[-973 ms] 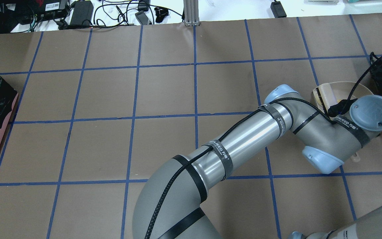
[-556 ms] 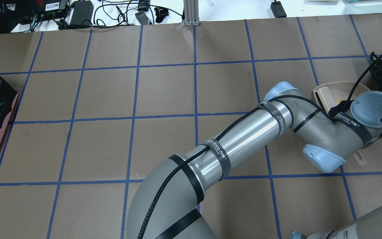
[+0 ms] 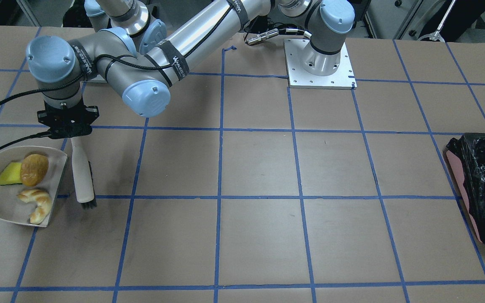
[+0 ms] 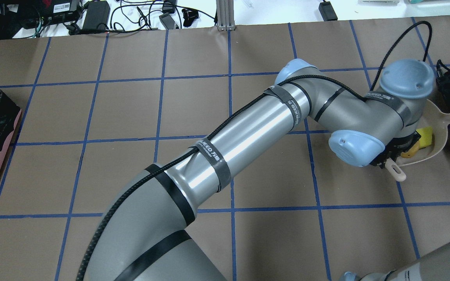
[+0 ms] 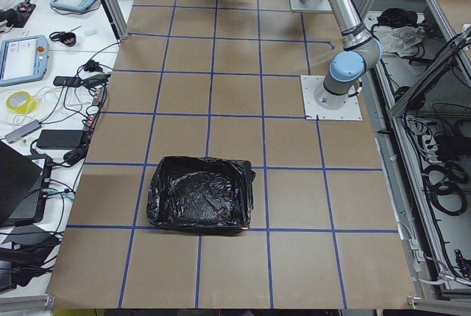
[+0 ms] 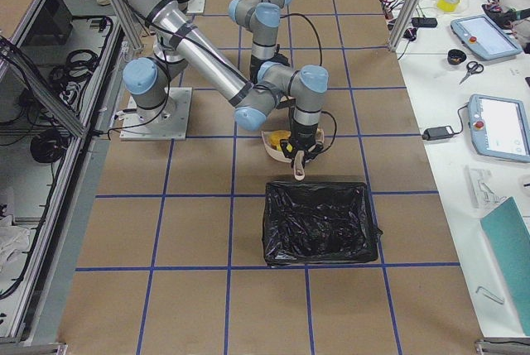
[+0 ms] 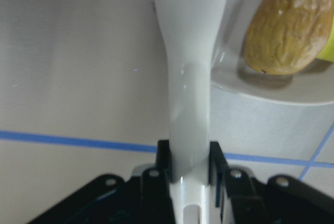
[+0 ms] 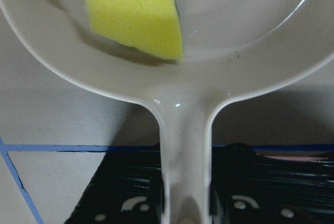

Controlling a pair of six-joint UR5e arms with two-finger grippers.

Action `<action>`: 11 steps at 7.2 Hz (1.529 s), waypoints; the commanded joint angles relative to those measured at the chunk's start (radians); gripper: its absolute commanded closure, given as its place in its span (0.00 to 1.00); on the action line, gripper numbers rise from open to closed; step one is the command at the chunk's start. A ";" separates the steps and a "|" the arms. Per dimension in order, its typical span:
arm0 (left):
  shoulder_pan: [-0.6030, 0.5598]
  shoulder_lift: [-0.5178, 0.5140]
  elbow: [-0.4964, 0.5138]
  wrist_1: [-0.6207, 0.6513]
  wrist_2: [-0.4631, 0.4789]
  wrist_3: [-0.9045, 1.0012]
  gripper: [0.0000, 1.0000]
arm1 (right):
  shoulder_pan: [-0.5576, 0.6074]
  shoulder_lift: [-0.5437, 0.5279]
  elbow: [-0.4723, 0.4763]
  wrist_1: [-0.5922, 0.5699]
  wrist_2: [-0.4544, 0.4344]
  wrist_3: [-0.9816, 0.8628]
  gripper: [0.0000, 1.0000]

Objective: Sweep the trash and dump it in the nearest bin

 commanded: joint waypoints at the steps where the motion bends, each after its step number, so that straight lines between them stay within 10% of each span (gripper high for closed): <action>1: 0.130 0.078 -0.080 -0.097 0.007 0.120 1.00 | -0.025 -0.001 -0.016 0.000 0.059 0.010 1.00; 5: 0.313 0.278 -0.313 -0.218 0.195 0.570 1.00 | -0.097 -0.009 -0.223 0.234 0.201 0.062 1.00; 11: 0.378 0.577 -0.811 -0.173 0.171 0.751 1.00 | -0.191 0.110 -0.480 0.310 0.098 0.020 1.00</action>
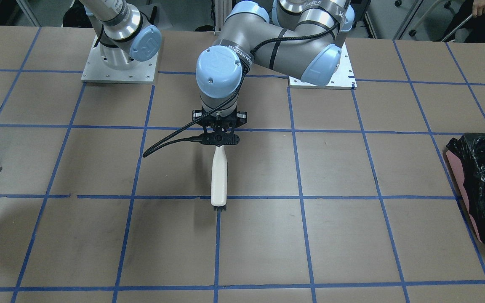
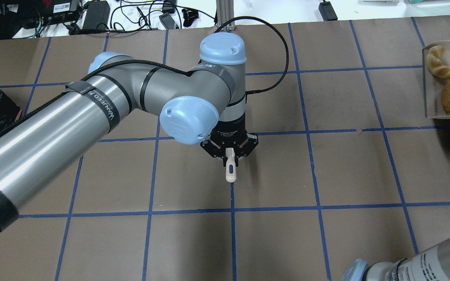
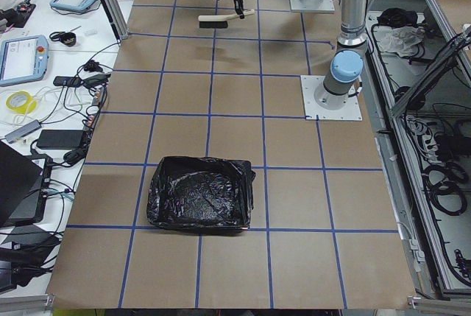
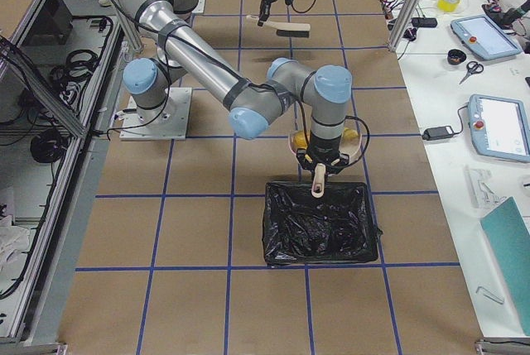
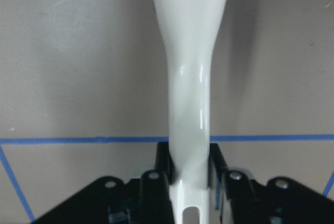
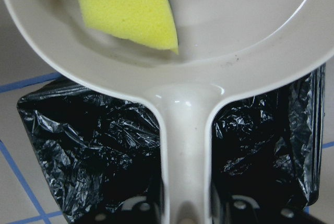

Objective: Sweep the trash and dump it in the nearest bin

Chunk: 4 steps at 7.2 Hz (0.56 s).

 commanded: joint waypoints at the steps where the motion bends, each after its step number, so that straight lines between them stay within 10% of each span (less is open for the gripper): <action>1: 0.000 0.051 -0.128 0.060 -0.061 -0.008 1.00 | -0.034 0.073 -0.099 0.003 -0.071 -0.045 1.00; 4: -0.014 0.053 -0.178 0.111 -0.066 -0.008 1.00 | -0.115 0.102 -0.161 0.003 -0.056 -0.129 1.00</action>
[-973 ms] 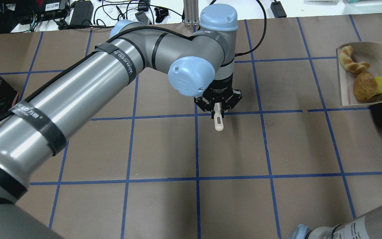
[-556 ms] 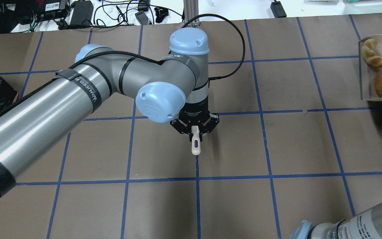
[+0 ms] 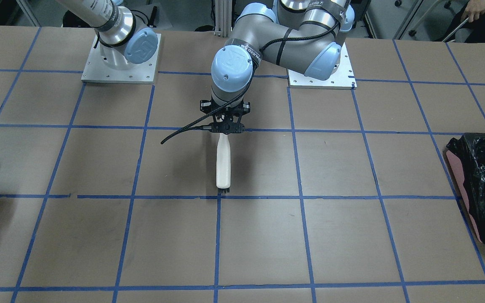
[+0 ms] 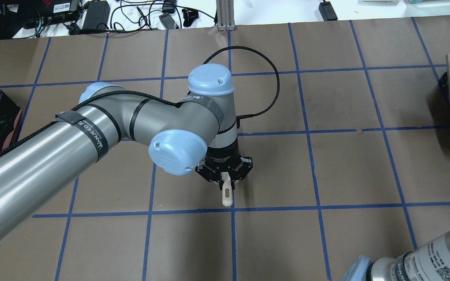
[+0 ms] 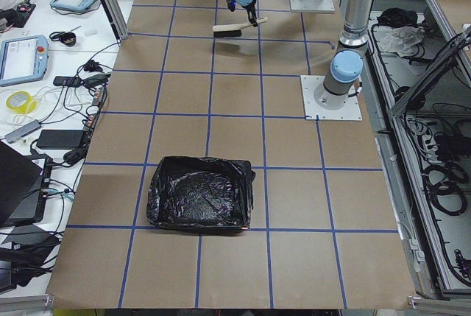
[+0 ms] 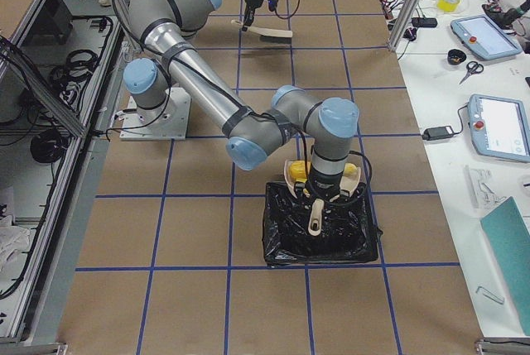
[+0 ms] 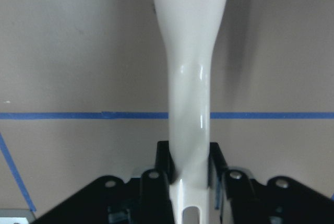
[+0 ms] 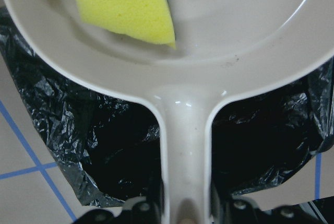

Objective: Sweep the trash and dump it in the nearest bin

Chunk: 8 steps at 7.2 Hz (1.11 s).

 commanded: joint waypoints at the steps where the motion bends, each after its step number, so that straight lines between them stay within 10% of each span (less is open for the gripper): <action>1: -0.020 0.004 -0.011 0.011 -0.003 0.001 1.00 | -0.064 0.022 -0.053 0.002 0.019 -0.073 1.00; 8: -0.037 -0.005 -0.060 0.062 -0.017 0.007 1.00 | -0.138 0.131 -0.208 -0.039 -0.050 -0.174 1.00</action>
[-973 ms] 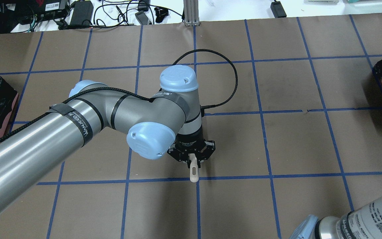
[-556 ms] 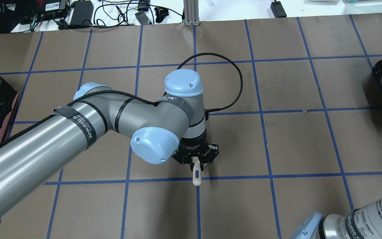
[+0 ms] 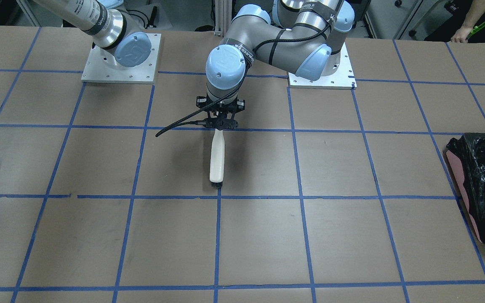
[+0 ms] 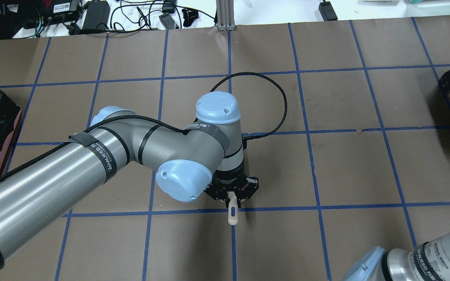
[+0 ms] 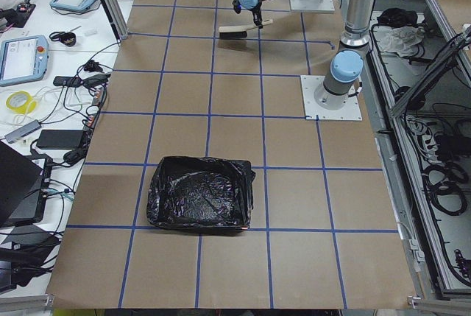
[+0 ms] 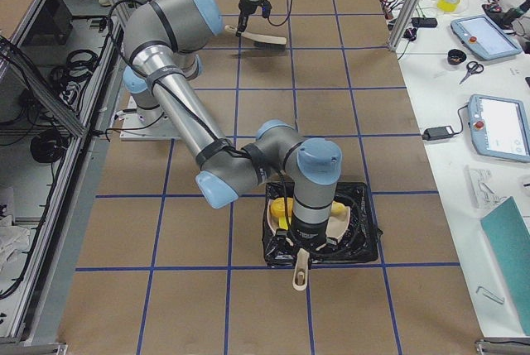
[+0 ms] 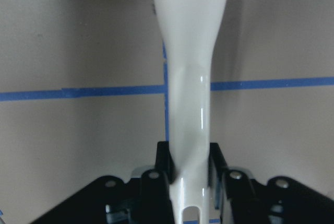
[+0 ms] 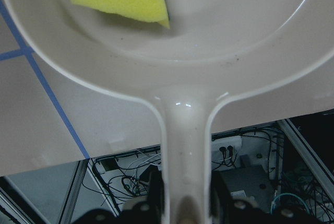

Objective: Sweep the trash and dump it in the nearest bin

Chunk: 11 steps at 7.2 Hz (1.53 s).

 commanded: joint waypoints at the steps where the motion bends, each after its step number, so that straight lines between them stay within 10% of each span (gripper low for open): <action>1: -0.001 -0.011 -0.007 0.005 0.001 0.009 1.00 | 0.001 0.031 -0.030 -0.003 -0.067 0.000 1.00; 4: -0.001 -0.008 -0.024 0.003 0.008 0.054 1.00 | 0.074 0.026 -0.027 -0.066 -0.193 0.002 1.00; 6: -0.001 -0.010 -0.022 0.005 0.007 0.055 0.62 | 0.122 0.026 -0.015 -0.076 -0.258 0.010 1.00; 9: -0.001 -0.017 -0.018 0.005 0.007 0.059 0.59 | 0.145 0.025 0.077 -0.212 -0.381 0.020 1.00; 11: 0.005 0.007 0.034 0.022 0.010 0.050 0.06 | 0.149 0.010 0.091 -0.214 -0.378 0.022 1.00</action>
